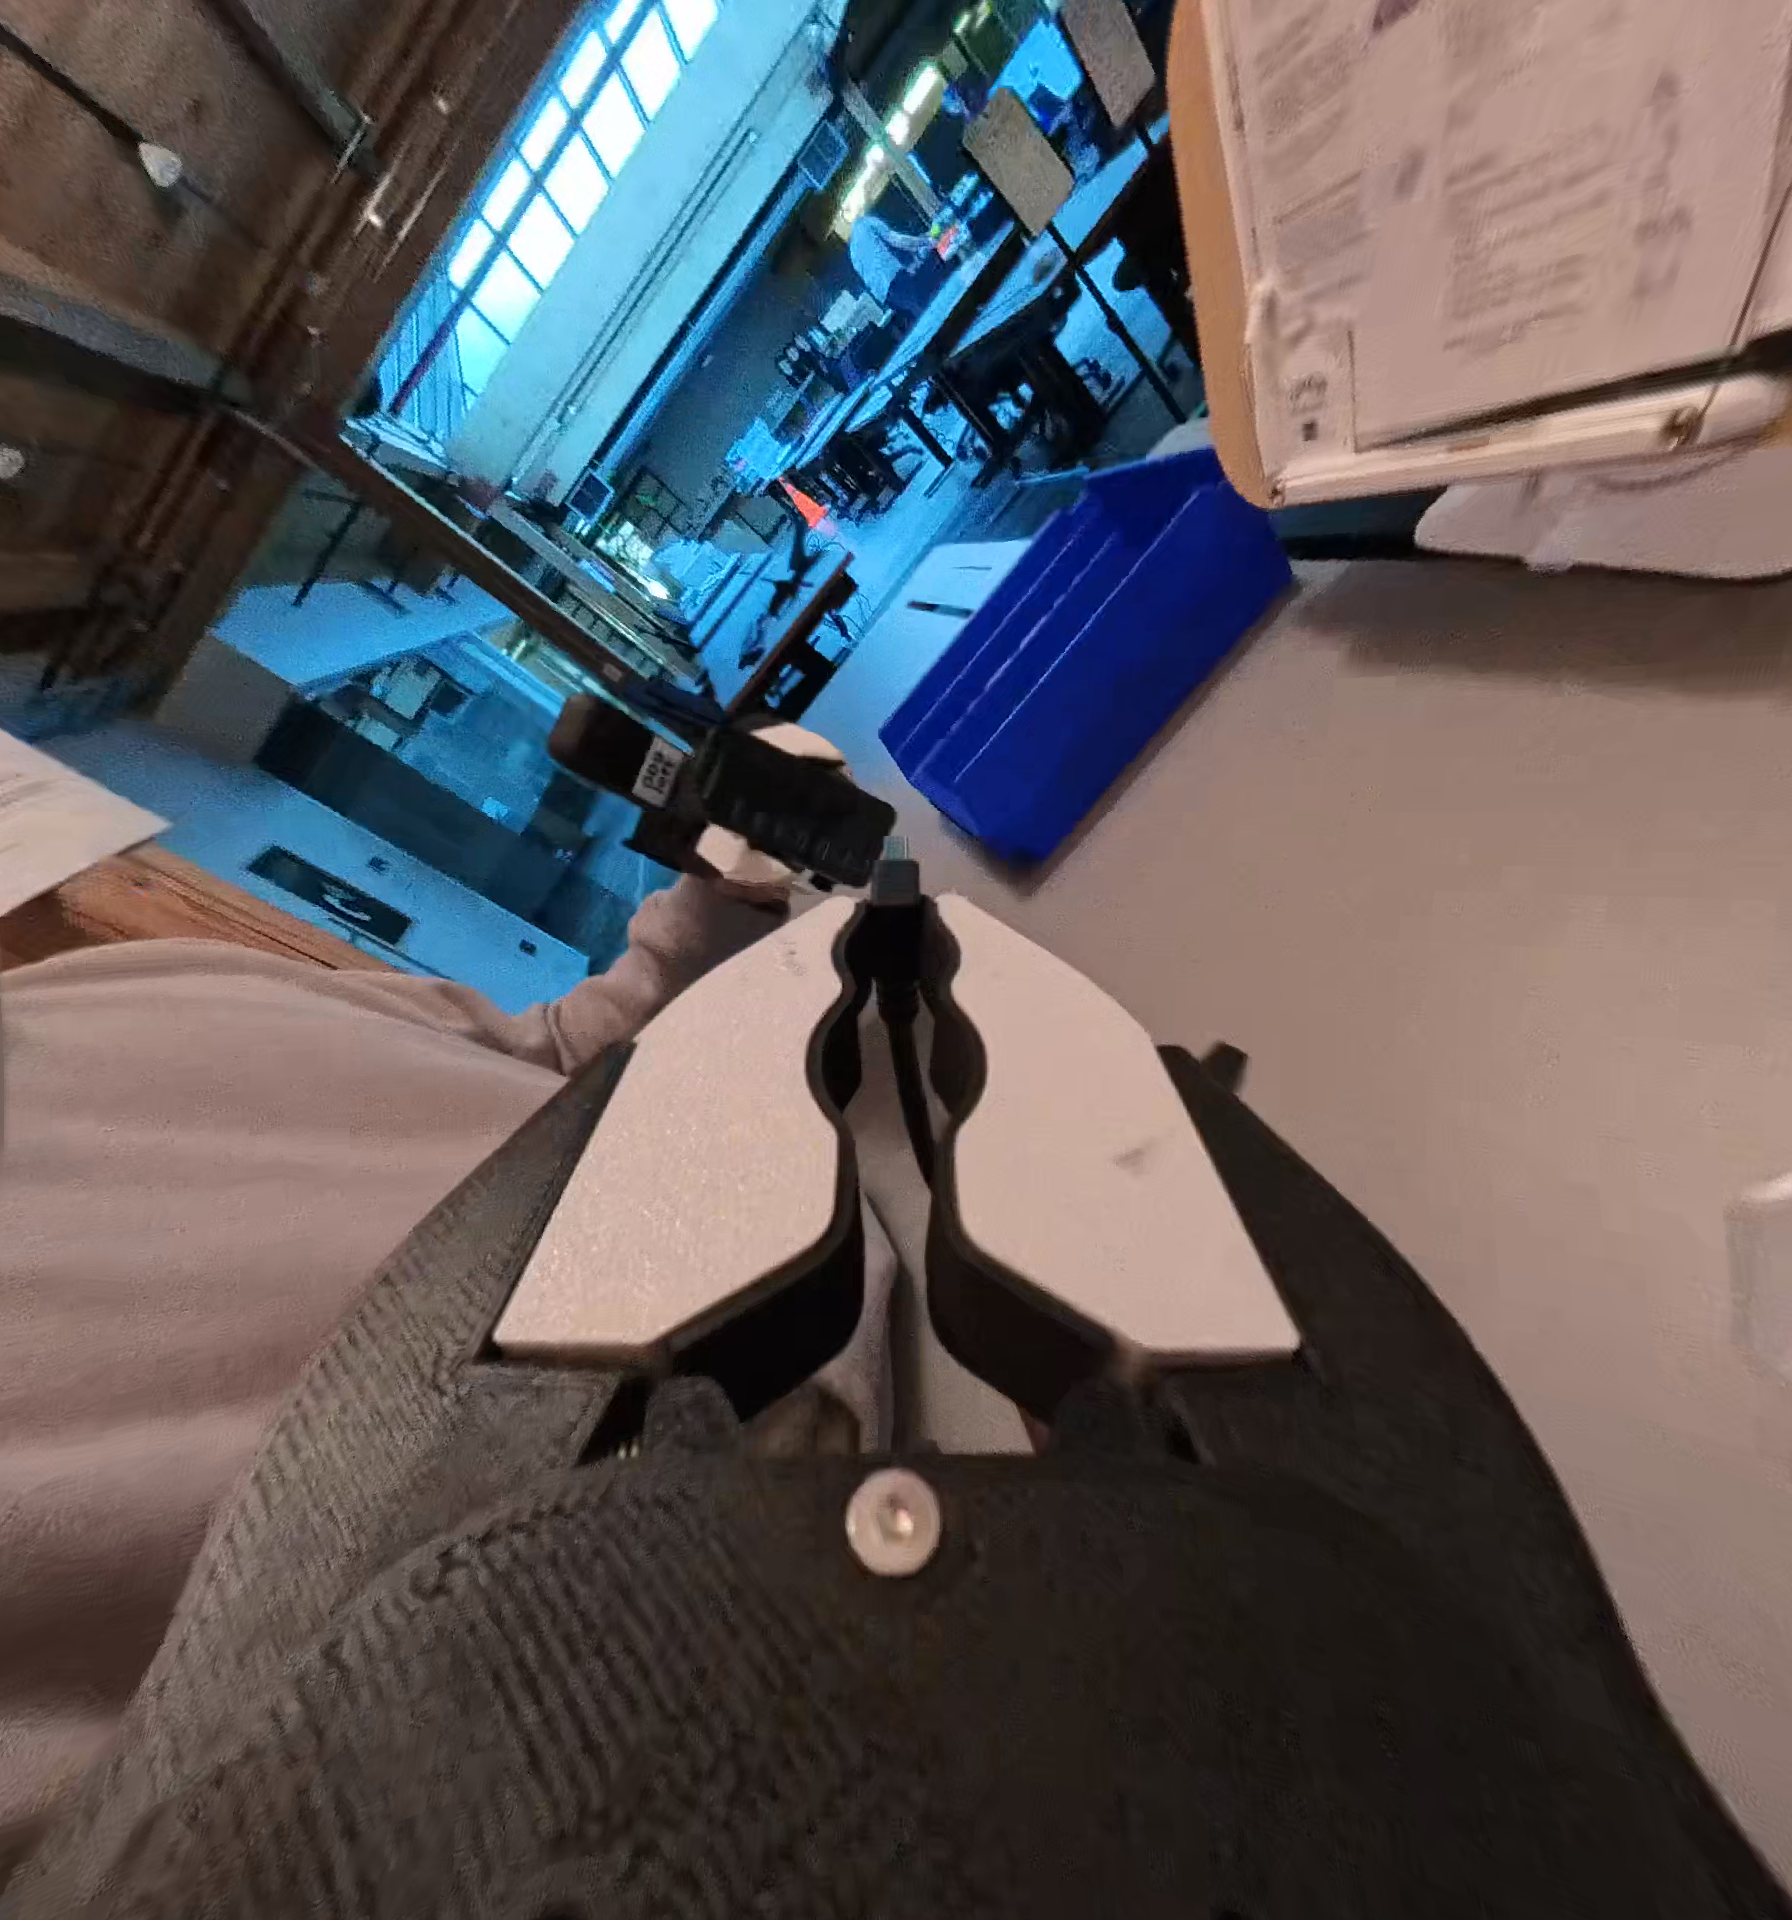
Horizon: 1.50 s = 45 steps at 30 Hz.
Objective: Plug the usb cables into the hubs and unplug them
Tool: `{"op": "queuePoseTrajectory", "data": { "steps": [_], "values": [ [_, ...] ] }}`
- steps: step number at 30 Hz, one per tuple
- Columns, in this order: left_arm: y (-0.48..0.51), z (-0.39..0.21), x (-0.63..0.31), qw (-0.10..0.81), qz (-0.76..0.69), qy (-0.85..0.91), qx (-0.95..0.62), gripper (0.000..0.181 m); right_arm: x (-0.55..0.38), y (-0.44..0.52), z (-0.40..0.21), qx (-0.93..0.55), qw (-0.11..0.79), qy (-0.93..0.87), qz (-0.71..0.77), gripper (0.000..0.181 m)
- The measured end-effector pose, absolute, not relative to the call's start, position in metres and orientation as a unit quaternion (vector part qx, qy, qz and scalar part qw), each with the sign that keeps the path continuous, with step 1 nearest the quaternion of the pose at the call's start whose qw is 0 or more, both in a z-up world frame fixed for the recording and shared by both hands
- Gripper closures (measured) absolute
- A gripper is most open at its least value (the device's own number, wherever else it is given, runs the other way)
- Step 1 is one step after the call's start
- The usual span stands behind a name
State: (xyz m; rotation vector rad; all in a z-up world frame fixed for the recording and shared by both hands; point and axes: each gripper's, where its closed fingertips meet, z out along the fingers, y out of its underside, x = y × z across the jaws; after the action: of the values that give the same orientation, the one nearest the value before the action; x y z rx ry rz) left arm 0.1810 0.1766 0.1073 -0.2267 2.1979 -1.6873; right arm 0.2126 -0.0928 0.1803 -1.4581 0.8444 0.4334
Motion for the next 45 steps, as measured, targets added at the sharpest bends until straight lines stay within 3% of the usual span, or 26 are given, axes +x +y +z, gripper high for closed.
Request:
{"op": "queuePoseTrajectory", "data": {
  "steps": [5,9,16,19,23,30,32,37,42,45],
  "values": [
    [0.163,0.080,0.168,0.151,-0.593,0.787,-0.083,0.122,0.248,-0.172,0.219,-0.653,0.643,0.399,0.008,0.173],
    [0.156,0.069,0.160,0.127,-0.600,0.785,-0.088,0.122,0.275,-0.220,0.204,-0.644,0.635,0.423,-0.061,0.173],
    [0.154,0.067,0.156,0.113,-0.611,0.778,-0.097,0.122,0.288,-0.224,0.138,-0.583,0.683,0.439,0.044,0.173],
    [0.154,0.067,0.154,0.103,-0.620,0.771,-0.101,0.122,0.299,-0.235,0.105,-0.580,0.652,0.488,0.020,0.173],
    [0.154,0.065,0.153,0.094,-0.622,0.770,-0.105,0.122,0.309,-0.274,0.042,-0.643,0.489,0.583,-0.089,0.173],
    [0.142,0.060,0.151,0.074,-0.630,0.766,-0.105,0.122,0.308,-0.318,0.015,-0.723,0.264,0.579,-0.269,0.145],
    [0.139,0.059,0.151,0.069,-0.632,0.765,-0.105,0.122,0.310,-0.324,0.027,-0.715,0.237,0.568,-0.330,0.108],
    [0.133,0.059,0.153,0.052,-0.642,0.758,-0.108,0.122,0.302,-0.269,0.056,-0.740,0.297,0.509,-0.323,0.088],
    [0.121,0.056,0.148,0.015,-0.649,0.755,-0.098,0.122,0.250,-0.108,0.096,-0.771,0.527,0.316,-0.168,0.092],
    [0.110,0.054,0.142,-0.007,-0.646,0.759,-0.082,0.122,0.199,-0.010,0.113,-0.766,0.602,0.199,-0.105,0.097]
  ]
}}
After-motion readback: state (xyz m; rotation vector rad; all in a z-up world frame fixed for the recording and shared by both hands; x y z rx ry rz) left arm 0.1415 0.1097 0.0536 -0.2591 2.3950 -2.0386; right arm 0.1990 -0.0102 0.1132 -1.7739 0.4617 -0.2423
